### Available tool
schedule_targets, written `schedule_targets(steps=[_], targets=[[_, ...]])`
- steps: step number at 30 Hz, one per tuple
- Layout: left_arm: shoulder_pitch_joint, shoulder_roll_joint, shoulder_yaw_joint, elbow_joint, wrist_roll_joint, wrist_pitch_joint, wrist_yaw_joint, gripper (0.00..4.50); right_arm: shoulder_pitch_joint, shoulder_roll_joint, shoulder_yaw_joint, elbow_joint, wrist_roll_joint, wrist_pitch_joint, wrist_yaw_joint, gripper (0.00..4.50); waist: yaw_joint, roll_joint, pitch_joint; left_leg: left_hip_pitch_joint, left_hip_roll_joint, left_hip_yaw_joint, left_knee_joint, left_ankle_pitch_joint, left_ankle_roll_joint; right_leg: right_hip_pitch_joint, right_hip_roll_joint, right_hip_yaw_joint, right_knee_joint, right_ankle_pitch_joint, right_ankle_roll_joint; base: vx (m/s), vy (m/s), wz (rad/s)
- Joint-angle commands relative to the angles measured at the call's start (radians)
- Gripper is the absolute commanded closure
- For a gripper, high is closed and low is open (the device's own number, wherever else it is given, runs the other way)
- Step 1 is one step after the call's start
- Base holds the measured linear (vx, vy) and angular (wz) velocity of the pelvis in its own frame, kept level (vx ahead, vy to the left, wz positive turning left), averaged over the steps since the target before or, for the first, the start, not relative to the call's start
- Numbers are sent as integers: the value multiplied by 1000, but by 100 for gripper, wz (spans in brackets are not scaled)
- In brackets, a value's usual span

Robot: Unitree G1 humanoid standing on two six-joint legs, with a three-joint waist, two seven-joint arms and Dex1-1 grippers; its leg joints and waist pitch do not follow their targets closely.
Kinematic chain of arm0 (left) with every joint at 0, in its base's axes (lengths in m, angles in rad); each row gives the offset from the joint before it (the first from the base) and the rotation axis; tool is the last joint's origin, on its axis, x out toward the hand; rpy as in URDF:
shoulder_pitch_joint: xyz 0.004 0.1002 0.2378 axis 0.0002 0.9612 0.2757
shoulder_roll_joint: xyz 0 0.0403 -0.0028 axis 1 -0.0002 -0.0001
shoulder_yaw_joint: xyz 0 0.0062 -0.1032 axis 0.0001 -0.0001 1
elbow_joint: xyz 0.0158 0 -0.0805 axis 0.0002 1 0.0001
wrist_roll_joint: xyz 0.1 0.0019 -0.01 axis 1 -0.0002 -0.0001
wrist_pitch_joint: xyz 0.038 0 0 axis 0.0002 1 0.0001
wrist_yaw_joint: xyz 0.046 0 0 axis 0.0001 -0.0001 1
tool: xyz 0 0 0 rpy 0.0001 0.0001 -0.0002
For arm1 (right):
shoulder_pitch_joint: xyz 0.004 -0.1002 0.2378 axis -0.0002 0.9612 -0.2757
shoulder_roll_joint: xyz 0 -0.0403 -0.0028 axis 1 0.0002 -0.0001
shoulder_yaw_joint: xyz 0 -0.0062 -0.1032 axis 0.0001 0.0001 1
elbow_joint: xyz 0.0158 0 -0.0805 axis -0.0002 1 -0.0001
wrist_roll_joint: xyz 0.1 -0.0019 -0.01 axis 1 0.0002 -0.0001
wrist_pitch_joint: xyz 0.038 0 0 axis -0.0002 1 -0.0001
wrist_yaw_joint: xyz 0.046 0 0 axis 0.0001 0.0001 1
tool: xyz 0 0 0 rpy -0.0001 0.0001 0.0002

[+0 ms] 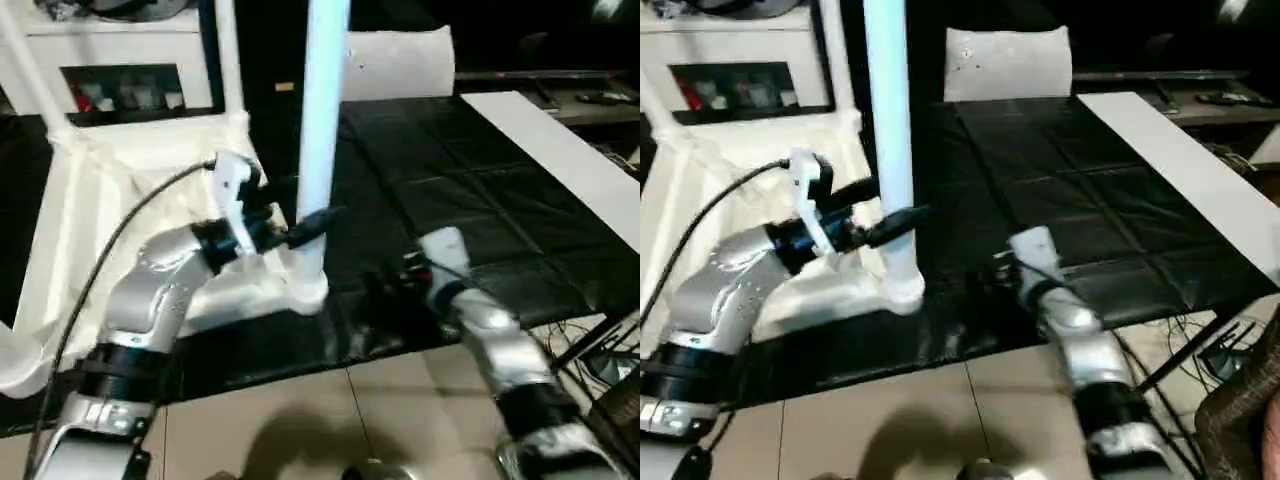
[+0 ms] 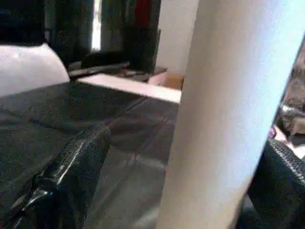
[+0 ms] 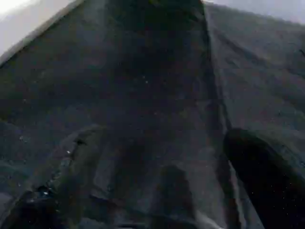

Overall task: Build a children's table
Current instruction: Rotate table base

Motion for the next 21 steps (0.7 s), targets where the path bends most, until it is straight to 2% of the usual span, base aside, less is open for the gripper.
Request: schedule_targets(steps=[1, 2, 3, 4, 5, 6, 8, 9, 11, 15, 17, 18, 20, 21], targets=[[31, 39, -37, -8, 59, 4, -22, 6, 29, -17, 16, -108, 44, 33, 85, 0, 5, 5, -61, 13, 15, -6, -74, -392, -14, 35, -39, 18, -94, -479, -116, 0, 0, 0], [38, 48, -47, -11, 70, 0, -31, 6, 39, -23, 20, -135, 55, 42, 107, 0, 6, 9, -63, 15, 18, -7, -75, -386, -15, 32, -42, 19, -91, -469, -121, 0, 0, 0], [42, 53, -52, -13, 77, -3, -36, 6, 45, -26, 23, -150, 62, 47, 119, 0, 6, 9, -65, 15, 19, -8, -76, -380, -13, 34, -41, 19, -92, -454, -126, 0, 0, 0], [58, 73, -66, -24, 86, 0, -56, 6, 67, -41, 31, -205, 88, 72, 159, 0, 9, 9, -63, 16, 21, -5, -76, -376, -14, 29, -40, 21, -89, -425, -141, 0, 0, 0], [86, 114, -85, -46, 92, 5, -103, 6, 104, -73, 44, -296, 135, 114, 227, 0, 10, 12, -65, 14, 19, -7, -77, -372, -13, 35, -40, 21, -87, -410, -146, 0, 0, 0], [104, 151, -103, -58, 101, 12, -135, 6, 134, -104, 52, -365, 165, 145, 275, 0, 16, 14, -64, 14, 25, -8, -81, -367, -4, 39, -41, 23, -84, -377, -147, 0, 0, 0], [110, 169, -111, -60, 111, 13, -145, 23, 147, -120, 55, -393, 176, 157, 291, 0, 18, 16, -63, 17, 25, -6, -83, -363, -2, 35, -40, 24, -80, -345, -163, 0, 0, 0], [114, 188, -121, -58, 124, 7, -160, 41, 161, -139, 57, -421, 187, 168, 308, 0, 20, 16, -62, 18, 24, -5, -82, -363, -7, 36, -40, 23, -81, -349, -171, 0, 0, 0], [118, 210, -132, -56, 141, 3, -174, 41, 177, -159, 57, -453, 200, 182, 328, 0, 25, 16, -58, 23, 23, -4, -82, -388, -12, 31, -42, 24, -86, -395, -165, 0, 0, 0], [125, 280, -165, -54, 197, 4, -219, 85, 242, -236, 49, -593, 249, 266, 410, 0, 36, 18, -54, 26, 23, -9, -85, -421, -23, 30, -43, 25, -97, -486, -116, 0, 0, 0], [125, 288, -171, -58, 194, 18, -233, 88, 255, -253, 48, -628, 260, 296, 423, 0, 35, 17, -55, 23, 23, -11, -86, -421, -27, 29, -46, 24, -95, -497, -116, 0, 0, 0], [122, 296, -181, -60, 196, 33, -245, 99, 267, -272, 51, -663, 275, 328, 435, 0, 32, 15, -54, 24, 22, -12, -84, -430, -29, 26, -46, 23, -97, -512, -117, 0, 0, 0], [120, 299, -186, -59, 202, 42, -246, 129, 272, -281, 54, -680, 283, 344, 440, 0, 32, 16, -53, 24, 22, -13, -83, -437, -32, 24, -48, 22, -100, -537, -110, 0, 0, 0], [113, 298, -193, -50, 213, 54, -240, 129, 276, -290, 59, -698, 293, 362, 448, 0, 32, 16, -53, 24, 22, -14, -83, -438, -33, 23, -49, 22, -100, -543, -109, 0, 0, 0]])
